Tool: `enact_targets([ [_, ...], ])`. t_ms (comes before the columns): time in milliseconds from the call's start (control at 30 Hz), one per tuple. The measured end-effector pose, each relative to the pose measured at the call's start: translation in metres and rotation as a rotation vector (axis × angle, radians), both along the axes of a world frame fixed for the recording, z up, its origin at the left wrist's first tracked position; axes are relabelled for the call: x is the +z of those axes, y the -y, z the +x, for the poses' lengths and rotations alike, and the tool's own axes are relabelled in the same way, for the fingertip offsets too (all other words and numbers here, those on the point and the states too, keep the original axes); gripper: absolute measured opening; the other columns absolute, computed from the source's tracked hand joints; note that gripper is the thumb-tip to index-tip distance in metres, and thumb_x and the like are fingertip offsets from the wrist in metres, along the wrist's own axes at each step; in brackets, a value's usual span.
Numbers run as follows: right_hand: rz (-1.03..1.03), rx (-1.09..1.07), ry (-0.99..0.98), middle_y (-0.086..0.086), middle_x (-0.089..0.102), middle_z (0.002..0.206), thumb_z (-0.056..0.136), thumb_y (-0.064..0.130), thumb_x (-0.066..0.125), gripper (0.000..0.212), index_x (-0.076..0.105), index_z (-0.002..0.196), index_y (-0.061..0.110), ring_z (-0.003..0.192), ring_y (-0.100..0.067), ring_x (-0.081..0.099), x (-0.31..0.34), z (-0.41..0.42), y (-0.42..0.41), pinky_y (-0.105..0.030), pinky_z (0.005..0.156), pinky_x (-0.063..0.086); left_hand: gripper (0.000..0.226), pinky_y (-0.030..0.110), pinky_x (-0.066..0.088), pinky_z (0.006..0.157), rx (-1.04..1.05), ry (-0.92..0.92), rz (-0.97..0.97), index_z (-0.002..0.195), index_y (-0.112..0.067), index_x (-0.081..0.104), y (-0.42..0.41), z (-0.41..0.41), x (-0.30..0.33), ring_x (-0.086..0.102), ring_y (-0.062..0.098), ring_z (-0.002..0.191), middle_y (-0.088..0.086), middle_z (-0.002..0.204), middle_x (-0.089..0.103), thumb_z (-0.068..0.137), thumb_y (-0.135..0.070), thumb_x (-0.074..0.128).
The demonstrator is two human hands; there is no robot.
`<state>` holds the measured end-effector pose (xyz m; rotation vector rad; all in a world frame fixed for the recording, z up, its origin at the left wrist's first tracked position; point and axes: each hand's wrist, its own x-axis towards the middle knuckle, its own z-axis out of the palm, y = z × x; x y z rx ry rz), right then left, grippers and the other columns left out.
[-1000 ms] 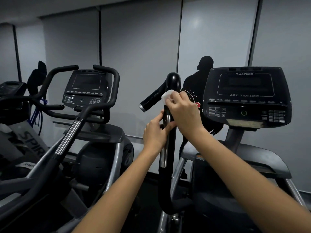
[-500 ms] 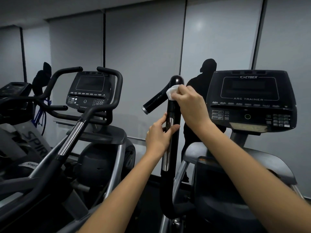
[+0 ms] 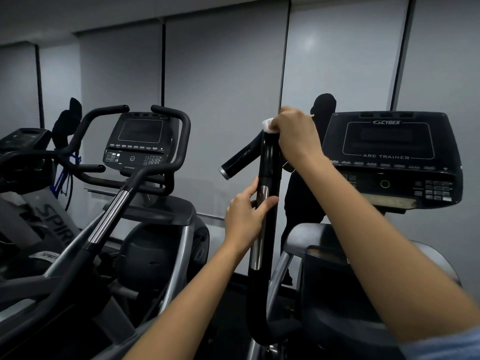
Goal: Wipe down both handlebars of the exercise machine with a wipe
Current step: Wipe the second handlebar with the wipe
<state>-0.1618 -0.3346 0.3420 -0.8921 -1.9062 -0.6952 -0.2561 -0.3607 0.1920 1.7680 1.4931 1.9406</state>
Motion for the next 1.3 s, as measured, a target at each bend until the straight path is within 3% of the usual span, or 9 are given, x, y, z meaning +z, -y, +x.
enact_targets([
  [133,0.102,-0.057,0.069,-0.006,0.036,0.074,0.069,-0.015,0.049,0.027,0.041,0.063,0.01,0.061,-0.025,0.032,-0.012,0.0,-0.001,-0.026,0.045,0.012,0.063,0.046,0.054,0.087,-0.012,-0.014,0.012,0.136,-0.039,0.041,-0.001,0.0,0.0,0.061,0.018,0.075,-0.018,0.084,0.055,0.079,-0.048,0.066],
  [367,-0.037,-0.023,0.001,-0.009,0.035,0.08,0.085,-0.002,0.045,0.038,0.026,0.054,0.008,0.069,-0.024,0.036,0.016,-0.012,-0.01,-0.03,0.059,0.028,0.064,0.04,0.049,0.096,0.01,-0.006,-0.005,0.139,-0.031,0.042,0.006,0.003,0.003,0.066,0.011,0.1,-0.031,0.103,0.055,0.081,-0.04,0.068],
  [467,0.076,-0.001,-0.04,-0.008,0.038,0.075,0.074,-0.012,0.049,0.028,0.04,0.06,0.01,0.064,-0.025,0.037,-0.019,-0.004,-0.002,-0.026,0.048,0.023,0.062,0.042,0.051,0.092,0.009,-0.008,-0.012,0.138,-0.033,0.043,0.009,0.004,0.004,0.067,0.017,0.097,-0.024,0.101,0.059,0.082,-0.041,0.067],
  [567,0.124,0.085,-0.057,-0.011,0.052,0.076,0.073,-0.014,0.057,0.019,0.062,0.075,0.004,0.066,-0.027,0.049,-0.048,0.006,0.0,-0.03,0.051,0.042,0.062,0.044,0.053,0.088,0.027,-0.011,-0.035,0.138,-0.034,0.043,0.009,0.005,0.007,0.068,0.019,0.089,-0.019,0.09,0.06,0.081,-0.041,0.067],
  [767,0.108,0.072,-0.024,-0.009,0.046,0.076,0.083,-0.002,0.054,0.011,0.065,0.08,-0.001,0.068,-0.026,0.047,-0.006,0.003,-0.022,-0.03,0.057,0.035,0.061,0.046,0.053,0.088,0.014,0.017,-0.033,0.137,-0.035,0.044,0.008,0.005,0.006,0.068,0.016,0.092,-0.024,0.087,0.061,0.081,-0.04,0.069],
  [900,-0.069,0.103,0.008,-0.017,0.06,0.097,0.093,0.017,0.053,0.026,0.068,0.095,-0.004,0.087,-0.033,0.058,0.029,0.0,-0.032,-0.037,0.075,0.046,0.061,0.042,0.052,0.091,-0.02,0.023,-0.013,0.137,-0.033,0.044,0.009,0.004,0.004,0.068,0.006,0.092,-0.029,0.095,0.065,0.081,-0.037,0.069],
  [1000,-0.111,0.061,0.042,-0.018,0.061,0.103,0.091,0.007,0.051,0.02,0.067,0.096,-0.003,0.092,-0.035,0.057,0.035,-0.002,-0.025,-0.035,0.076,0.043,0.062,0.04,0.051,0.094,-0.039,0.042,-0.007,0.138,-0.03,0.045,0.01,0.004,0.004,0.068,0.003,0.092,-0.029,0.098,0.065,0.08,-0.036,0.07],
  [1133,-0.013,-0.016,0.141,-0.009,0.042,0.079,0.083,-0.007,0.04,0.021,0.047,0.067,0.004,0.077,-0.029,0.042,0.004,0.001,0.013,-0.032,0.063,0.03,0.069,0.042,0.048,0.099,-0.061,0.057,0.005,0.138,-0.029,0.044,0.01,0.005,0.005,0.064,0.006,0.104,-0.02,0.119,0.063,0.077,-0.046,0.07],
  [1300,0.125,-0.118,0.342,-0.011,0.054,0.108,0.088,-0.011,0.04,0.028,0.06,0.1,0.002,0.101,-0.028,0.051,-0.008,-0.002,0.023,-0.026,0.067,0.034,0.067,0.041,0.048,0.099,-0.059,0.076,0.008,0.137,-0.027,0.046,0.01,0.005,0.006,0.064,0.007,0.105,-0.022,0.118,0.062,0.077,-0.041,0.071],
])
